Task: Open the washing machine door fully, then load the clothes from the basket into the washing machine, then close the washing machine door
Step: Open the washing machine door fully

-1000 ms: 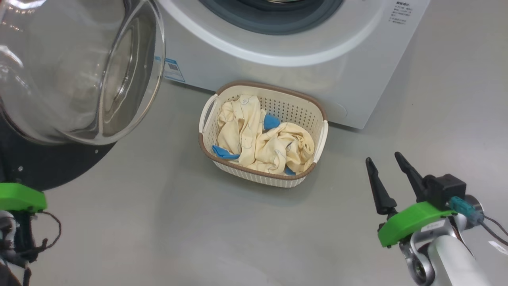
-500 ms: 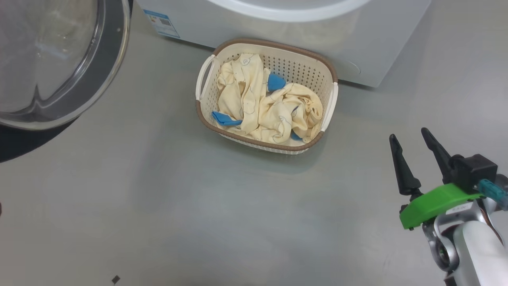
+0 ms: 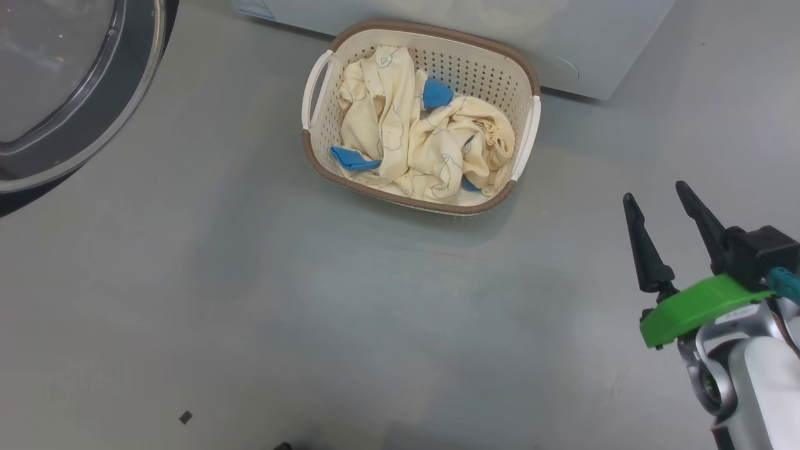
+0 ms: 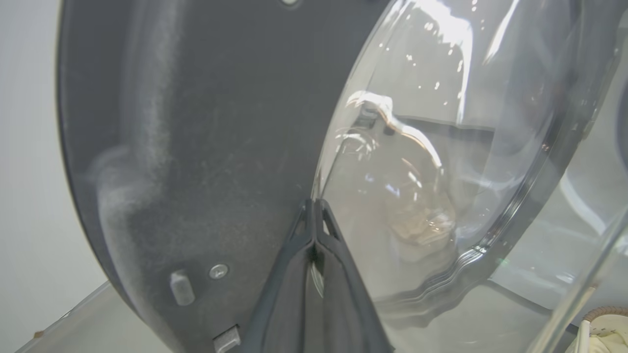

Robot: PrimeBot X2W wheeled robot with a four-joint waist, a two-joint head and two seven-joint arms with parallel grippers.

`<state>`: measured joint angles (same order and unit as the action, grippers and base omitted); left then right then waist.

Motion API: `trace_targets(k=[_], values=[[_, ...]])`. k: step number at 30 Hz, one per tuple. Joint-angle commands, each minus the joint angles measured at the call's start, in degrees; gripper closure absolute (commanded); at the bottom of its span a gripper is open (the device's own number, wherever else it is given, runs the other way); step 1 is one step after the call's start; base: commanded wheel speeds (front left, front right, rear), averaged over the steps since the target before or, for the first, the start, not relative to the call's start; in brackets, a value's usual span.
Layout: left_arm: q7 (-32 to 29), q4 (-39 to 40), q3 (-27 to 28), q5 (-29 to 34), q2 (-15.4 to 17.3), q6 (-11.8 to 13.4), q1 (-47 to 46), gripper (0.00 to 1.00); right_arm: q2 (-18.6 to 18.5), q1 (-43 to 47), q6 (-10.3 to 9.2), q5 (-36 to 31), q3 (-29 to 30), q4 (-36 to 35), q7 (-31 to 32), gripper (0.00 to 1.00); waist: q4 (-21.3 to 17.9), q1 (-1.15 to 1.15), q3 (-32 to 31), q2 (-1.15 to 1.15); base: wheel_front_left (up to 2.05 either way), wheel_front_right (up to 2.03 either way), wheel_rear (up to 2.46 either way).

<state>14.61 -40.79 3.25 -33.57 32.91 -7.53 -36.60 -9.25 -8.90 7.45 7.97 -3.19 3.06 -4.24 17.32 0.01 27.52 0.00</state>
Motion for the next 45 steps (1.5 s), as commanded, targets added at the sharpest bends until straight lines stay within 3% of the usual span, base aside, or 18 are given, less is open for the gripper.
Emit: trace_targets(k=[1, 10, 25, 45], values=[[0.39, 0.74, 1.99, -0.56, 5.25, 0.06, -1.86, 1.0, -0.85, -1.2, 0.03, -0.71, -0.8, -2.31, 0.27, 0.0, -0.08, -0.01, 0.21, 0.0, 0.0, 0.0, 0.0], [0.39, 0.94, -0.13, 0.16, 5.56, 0.05, -1.9, 1.0, 0.33, -1.96, 0.03, -0.53, -1.01, -1.23, -0.64, 0.0, -0.27, -0.01, -0.94, 0.0, 0.0, 0.0, 0.0], [0.39, 5.31, -6.86, 2.43, 4.59, 0.05, 2.74, 1.0, 3.06, -2.81, 0.03, 1.48, -2.35, 5.51, -5.69, 0.0, -1.9, -0.01, -8.86, 0.0, 0.0, 0.0, 0.0], [-0.45, 17.43, -20.41, 5.09, -6.05, 0.7, 12.45, 1.0, 4.8, 1.23, 0.03, 3.96, -2.59, 10.16, -9.32, 0.0, -6.64, -0.01, -22.65, 0.0, 0.0, 0.0, 0.0]])
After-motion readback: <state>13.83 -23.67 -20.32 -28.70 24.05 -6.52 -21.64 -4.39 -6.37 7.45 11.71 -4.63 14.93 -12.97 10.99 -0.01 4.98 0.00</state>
